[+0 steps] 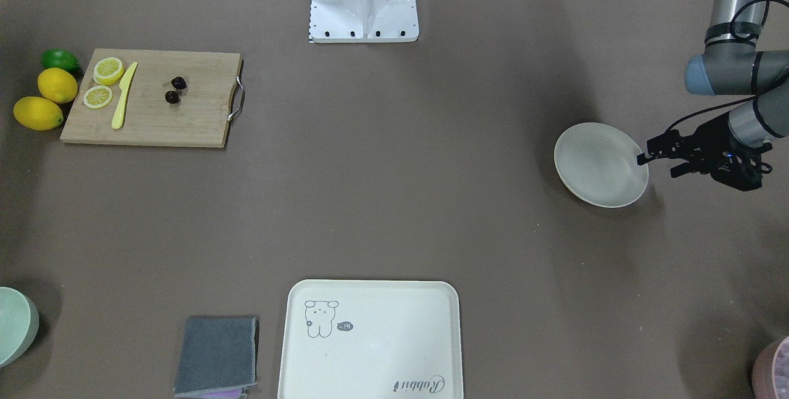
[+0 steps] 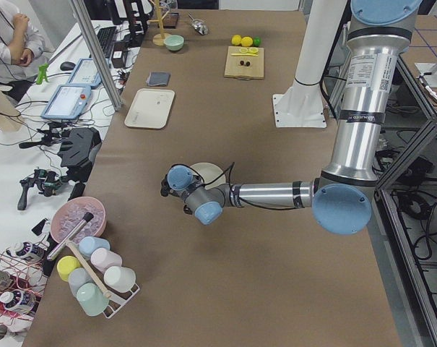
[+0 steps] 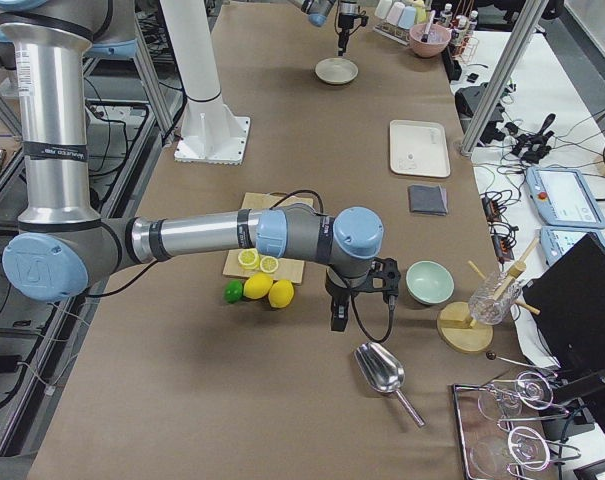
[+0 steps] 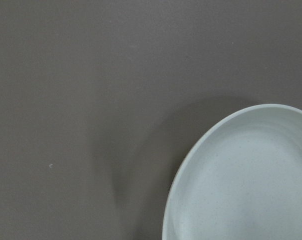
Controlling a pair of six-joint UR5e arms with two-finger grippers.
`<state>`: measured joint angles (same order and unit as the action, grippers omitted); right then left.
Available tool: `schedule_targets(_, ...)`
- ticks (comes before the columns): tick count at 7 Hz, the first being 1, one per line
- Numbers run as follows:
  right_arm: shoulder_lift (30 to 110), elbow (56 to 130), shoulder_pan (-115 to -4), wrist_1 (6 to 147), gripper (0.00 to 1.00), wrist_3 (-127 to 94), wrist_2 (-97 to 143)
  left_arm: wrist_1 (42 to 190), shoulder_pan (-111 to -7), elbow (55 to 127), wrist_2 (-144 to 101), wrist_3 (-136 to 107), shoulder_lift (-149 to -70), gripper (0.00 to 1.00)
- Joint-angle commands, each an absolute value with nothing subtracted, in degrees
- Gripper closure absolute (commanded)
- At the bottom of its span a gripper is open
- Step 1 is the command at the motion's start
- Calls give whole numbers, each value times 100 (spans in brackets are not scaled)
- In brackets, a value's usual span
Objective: Place red cherry on plate
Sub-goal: 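Reach the left gripper down to the rim of the white plate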
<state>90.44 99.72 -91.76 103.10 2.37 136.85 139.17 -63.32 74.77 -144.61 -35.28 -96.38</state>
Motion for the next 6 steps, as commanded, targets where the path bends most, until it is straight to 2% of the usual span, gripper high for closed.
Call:
schedule_targets(1, 9044, 9984, -9176, 10318, 0, 237, 13685, 13966, -6319, 7471, -14441, -3568, -9633, 12)
schedule_targets(2, 9044, 9976, -9176, 10310, 0, 237, 13685, 14027, -6311, 7479, -14371, -3577, -9633, 15)
schedule_targets(3, 9044, 9993, -9176, 10318, 0, 229, 13685, 14132, -6258, 7471, -14344, -3621, -9624, 26)
schedule_targets(5, 9044, 9993, -9176, 10310, 0, 229, 13685, 14482, -5925, 7479, -13950, -3936, -9607, 29)
schedule_targets(6, 9044, 9993, -9176, 10310, 0, 229, 13685, 14502, -5880, 7488, -13940, -3946, -9606, 45)
